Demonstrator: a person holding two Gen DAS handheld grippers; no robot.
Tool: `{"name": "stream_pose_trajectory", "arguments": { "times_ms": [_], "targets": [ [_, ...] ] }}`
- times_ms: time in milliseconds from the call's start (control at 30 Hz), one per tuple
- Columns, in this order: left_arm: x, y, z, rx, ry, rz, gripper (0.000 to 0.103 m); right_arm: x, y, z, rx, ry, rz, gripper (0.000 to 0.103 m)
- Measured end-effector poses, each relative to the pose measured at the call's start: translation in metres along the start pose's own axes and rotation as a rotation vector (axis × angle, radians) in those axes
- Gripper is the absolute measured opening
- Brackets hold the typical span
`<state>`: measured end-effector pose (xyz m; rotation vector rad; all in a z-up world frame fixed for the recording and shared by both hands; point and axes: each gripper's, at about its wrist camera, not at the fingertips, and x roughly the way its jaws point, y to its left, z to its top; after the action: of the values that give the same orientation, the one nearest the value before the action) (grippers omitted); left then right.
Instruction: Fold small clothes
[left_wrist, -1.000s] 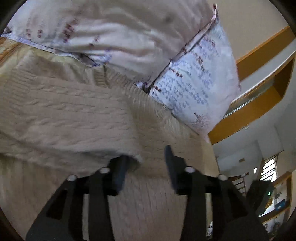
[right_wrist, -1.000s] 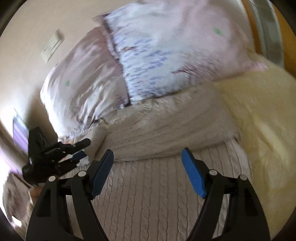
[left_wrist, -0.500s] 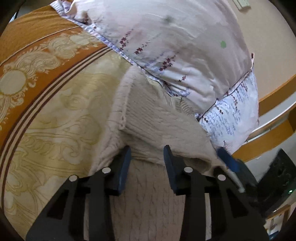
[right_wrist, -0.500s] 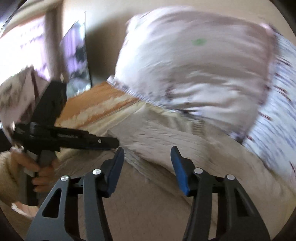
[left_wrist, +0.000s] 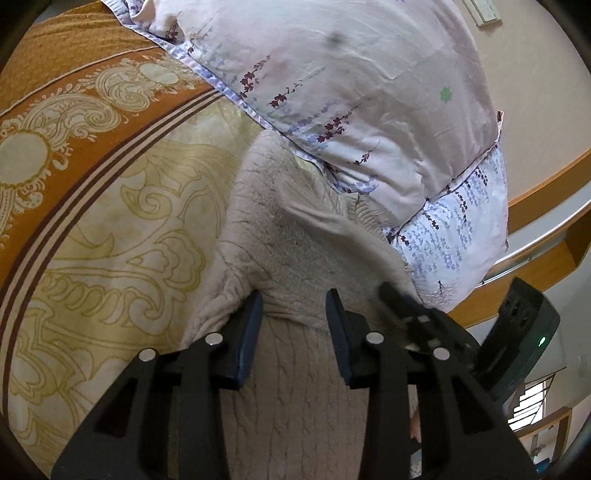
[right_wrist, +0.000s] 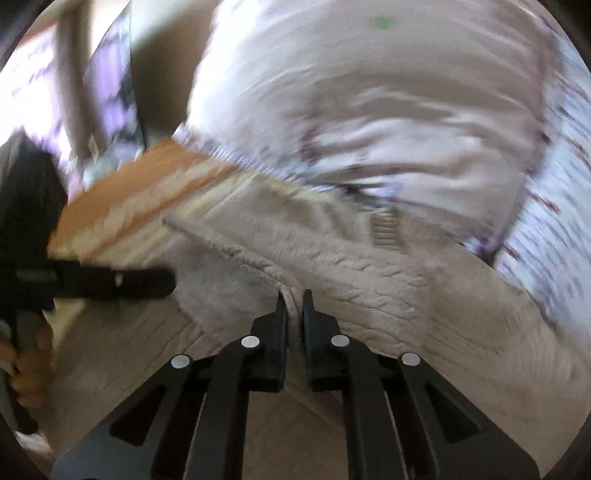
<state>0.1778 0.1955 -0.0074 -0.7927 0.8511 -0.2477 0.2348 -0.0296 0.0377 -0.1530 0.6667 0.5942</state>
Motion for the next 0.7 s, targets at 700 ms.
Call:
{"name": "stream_pose_trajectory", "arguments": {
  "times_ms": [700],
  "targets": [
    [0.003, -0.011, 0.000, 0.038, 0.027, -0.008, 0.058, -0.116, -0.213, -0.118, 0.918, -0.066, -0.137, 0.044]
  ]
}}
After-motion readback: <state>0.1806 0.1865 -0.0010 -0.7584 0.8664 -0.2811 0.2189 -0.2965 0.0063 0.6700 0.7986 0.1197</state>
